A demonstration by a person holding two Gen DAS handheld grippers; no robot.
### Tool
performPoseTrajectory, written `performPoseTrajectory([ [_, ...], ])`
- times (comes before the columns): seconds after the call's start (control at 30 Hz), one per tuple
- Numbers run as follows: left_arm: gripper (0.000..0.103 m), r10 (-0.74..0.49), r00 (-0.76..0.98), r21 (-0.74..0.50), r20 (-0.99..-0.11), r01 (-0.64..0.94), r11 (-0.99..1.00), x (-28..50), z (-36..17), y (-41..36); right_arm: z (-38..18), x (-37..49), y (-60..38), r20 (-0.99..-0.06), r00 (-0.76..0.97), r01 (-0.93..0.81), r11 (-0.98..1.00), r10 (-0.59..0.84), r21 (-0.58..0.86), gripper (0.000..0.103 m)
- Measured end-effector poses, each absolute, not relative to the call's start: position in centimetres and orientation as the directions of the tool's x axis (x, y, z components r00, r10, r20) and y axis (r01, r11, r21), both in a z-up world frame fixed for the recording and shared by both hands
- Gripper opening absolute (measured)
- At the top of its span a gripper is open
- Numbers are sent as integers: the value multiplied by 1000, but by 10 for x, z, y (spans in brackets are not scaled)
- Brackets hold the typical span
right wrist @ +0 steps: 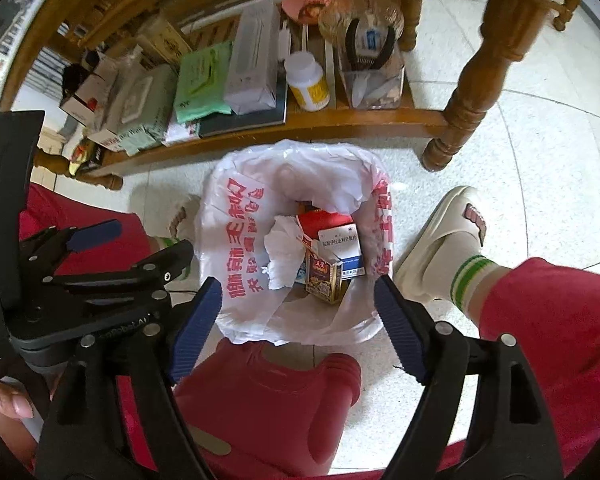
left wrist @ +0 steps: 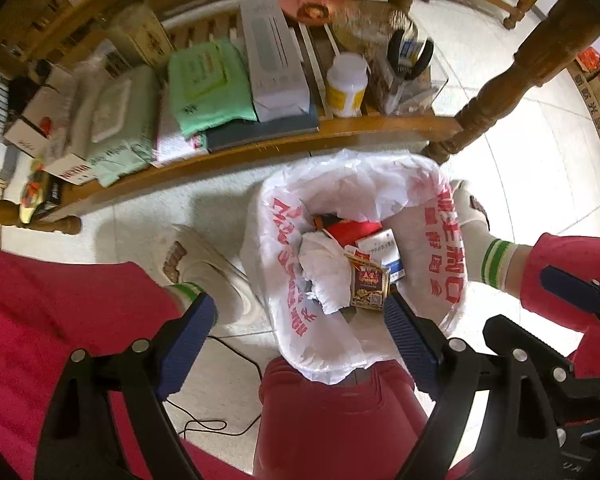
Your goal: Collect trash
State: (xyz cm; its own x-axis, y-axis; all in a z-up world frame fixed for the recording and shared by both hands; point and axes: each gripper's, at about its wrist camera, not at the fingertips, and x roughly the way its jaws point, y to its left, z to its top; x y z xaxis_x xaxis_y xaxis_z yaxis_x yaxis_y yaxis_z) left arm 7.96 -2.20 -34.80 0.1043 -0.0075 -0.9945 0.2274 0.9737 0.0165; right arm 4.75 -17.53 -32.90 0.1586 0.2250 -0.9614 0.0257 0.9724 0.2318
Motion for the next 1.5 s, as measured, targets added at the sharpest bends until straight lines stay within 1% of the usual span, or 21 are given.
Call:
performPoseTrajectory([
  [0.2,85,0,263,51,-965,186,981,63,-298,-20,-279,30,-171,-940,296,3,984,169,178,77],
  [0.3,86,29,370,97,-929,165,982,55,-264,-19,-242,19,-171,-903,407,-3,989,136,148,78],
  [0.33,88,35,397,108,-917,164,981,53,-255,-19,-234,18,-172,-893,429,1,989,134,149,78],
  [0.4,89,42,455,127,-890,158,979,47,-235,-20,-211,12,-175,-861,490,8,988,133,157,81],
  [0.47,89,17,507,100,-862,137,986,41,-211,-16,-188,6,-175,-830,544,0,989,123,147,85],
  [0.53,90,-18,541,56,-841,120,991,36,-187,-10,-168,-3,-173,-800,591,-7,992,109,129,85],
  [0.6,90,-29,574,38,-818,105,994,33,-167,-7,-149,-11,-170,-770,629,-21,993,107,120,85],
  [0.73,93,-31,681,28,-732,76,997,17,-116,-1,-101,-31,-164,-677,731,-42,995,90,88,86],
  [0.87,95,-7,786,37,-619,38,999,-3,-71,4,-61,-49,-160,-577,815,-32,998,57,54,93],
  [1.0,95,9,847,42,-531,16,999,-20,-35,9,-32,-64,-158,-500,865,-22,999,39,40,96],
  [1.17,95,-16,873,19,-488,29,999,-33,-13,13,-9,-84,-158,-434,900,-15,999,28,33,96],
  [1.33,95,9,890,23,-456,1,1000,-48,-1,17,1,-98,-157,-403,915,3,1000,3,16,96],
  [1.5,95,1,890,24,-455,11,1000,-51,5,17,6,-105,-156,-390,921,6,1000,0,15,96],
])
